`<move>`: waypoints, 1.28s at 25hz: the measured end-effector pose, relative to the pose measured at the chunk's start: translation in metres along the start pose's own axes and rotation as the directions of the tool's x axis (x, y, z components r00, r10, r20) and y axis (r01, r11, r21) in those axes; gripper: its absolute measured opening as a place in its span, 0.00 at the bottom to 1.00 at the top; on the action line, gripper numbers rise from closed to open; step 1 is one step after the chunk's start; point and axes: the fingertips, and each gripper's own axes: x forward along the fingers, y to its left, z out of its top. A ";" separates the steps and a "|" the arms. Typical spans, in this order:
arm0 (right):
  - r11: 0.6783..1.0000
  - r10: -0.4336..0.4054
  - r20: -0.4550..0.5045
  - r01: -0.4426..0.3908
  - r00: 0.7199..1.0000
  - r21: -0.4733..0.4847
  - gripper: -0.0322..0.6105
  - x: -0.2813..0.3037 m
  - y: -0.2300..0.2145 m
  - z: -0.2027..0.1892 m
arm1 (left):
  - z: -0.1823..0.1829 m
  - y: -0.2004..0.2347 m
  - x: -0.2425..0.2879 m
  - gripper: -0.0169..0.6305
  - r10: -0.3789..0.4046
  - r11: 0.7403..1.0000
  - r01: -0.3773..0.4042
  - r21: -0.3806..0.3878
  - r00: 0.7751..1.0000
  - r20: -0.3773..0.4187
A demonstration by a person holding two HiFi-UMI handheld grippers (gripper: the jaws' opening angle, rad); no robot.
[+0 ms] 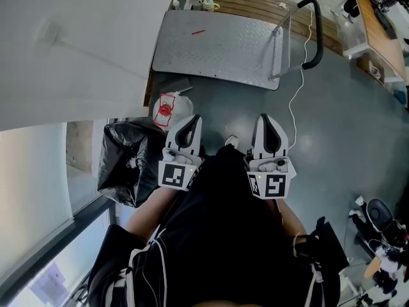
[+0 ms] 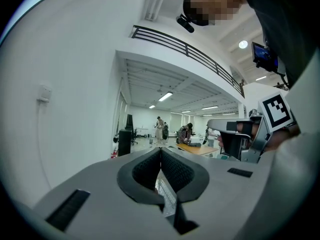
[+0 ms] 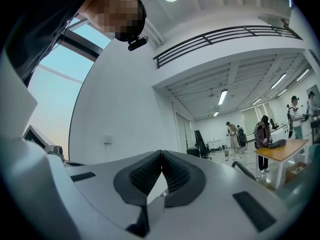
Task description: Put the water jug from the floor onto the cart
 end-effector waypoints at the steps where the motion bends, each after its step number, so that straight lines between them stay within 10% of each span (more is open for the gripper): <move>1: 1.000 -0.001 -0.005 0.001 1.000 0.004 0.07 -0.002 -0.003 -0.002 | -0.004 -0.005 0.000 0.05 0.001 1.000 -0.001 -0.007 1.000 -0.012; 9: 0.998 0.038 -0.023 -0.037 0.999 0.046 0.07 -0.010 -0.030 -0.015 | -0.044 -0.039 0.001 0.05 -0.030 0.991 0.048 0.124 0.988 -0.150; 17: 1.000 0.016 -0.033 -0.016 0.999 0.005 0.07 -0.012 -0.043 -0.019 | -0.119 0.025 -0.025 0.05 0.090 0.992 -0.111 -0.063 0.957 -0.274; 22: 1.000 -0.012 -0.030 0.011 0.999 -0.009 0.07 0.005 -0.026 -0.021 | -0.144 0.082 -0.036 0.05 0.164 0.941 -0.244 -0.233 0.935 -0.314; 26: 1.000 0.002 -0.021 -0.002 1.000 -0.012 0.07 0.028 0.007 -0.018 | -0.165 0.118 -0.042 0.05 0.182 0.935 -0.267 -0.234 0.927 -0.329; 32: 0.998 0.057 -0.033 -0.058 0.998 -0.038 0.07 0.069 0.069 -0.020 | -0.246 0.198 -0.076 0.05 0.256 0.802 -0.478 -0.359 0.817 -0.517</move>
